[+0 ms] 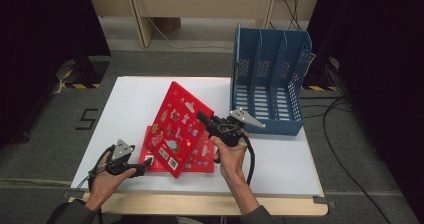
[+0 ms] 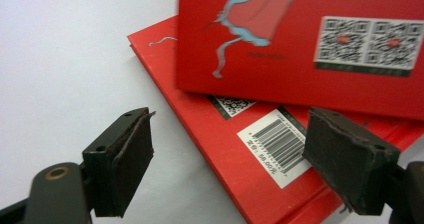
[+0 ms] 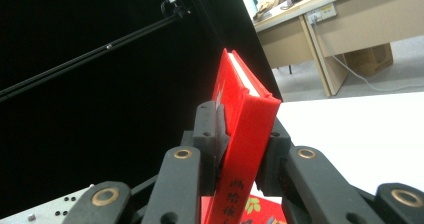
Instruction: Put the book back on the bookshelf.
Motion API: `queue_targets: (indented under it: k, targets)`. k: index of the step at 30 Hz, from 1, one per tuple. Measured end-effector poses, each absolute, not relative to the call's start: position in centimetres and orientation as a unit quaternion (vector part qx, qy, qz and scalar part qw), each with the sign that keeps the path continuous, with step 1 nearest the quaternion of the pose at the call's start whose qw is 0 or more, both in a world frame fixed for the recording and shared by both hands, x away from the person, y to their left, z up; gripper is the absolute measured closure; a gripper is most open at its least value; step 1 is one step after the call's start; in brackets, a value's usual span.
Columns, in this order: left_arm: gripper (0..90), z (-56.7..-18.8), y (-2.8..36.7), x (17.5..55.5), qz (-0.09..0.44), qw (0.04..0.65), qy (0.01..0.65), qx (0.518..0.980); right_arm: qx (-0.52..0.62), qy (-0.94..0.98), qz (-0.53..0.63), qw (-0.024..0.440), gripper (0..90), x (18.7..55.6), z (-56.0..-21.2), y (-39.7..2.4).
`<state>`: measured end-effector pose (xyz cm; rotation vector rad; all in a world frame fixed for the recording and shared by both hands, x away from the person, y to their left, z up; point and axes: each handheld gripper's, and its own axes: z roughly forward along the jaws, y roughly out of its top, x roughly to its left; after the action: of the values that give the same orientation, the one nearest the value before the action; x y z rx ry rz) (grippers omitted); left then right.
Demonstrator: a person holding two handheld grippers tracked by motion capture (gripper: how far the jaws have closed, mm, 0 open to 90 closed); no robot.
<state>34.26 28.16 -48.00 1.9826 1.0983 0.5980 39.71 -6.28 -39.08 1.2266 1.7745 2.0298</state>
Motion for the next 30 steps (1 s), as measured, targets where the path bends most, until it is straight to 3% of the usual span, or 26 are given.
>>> queue_targets:
  k: [16, 30]
  targets:
    - [18.3, -47.7, 31.6, 35.4, 0.234, 0.395, 0.48, 0.748, 0.362, 0.613, 0.679, 0.179, 79.5, 39.2, -35.7, -8.6]
    - [18.2, -48.2, 33.8, 36.2, 0.244, 0.352, 0.505, 0.749, 0.342, 0.623, 0.675, 0.199, 79.6, 39.0, -35.2, -9.0]
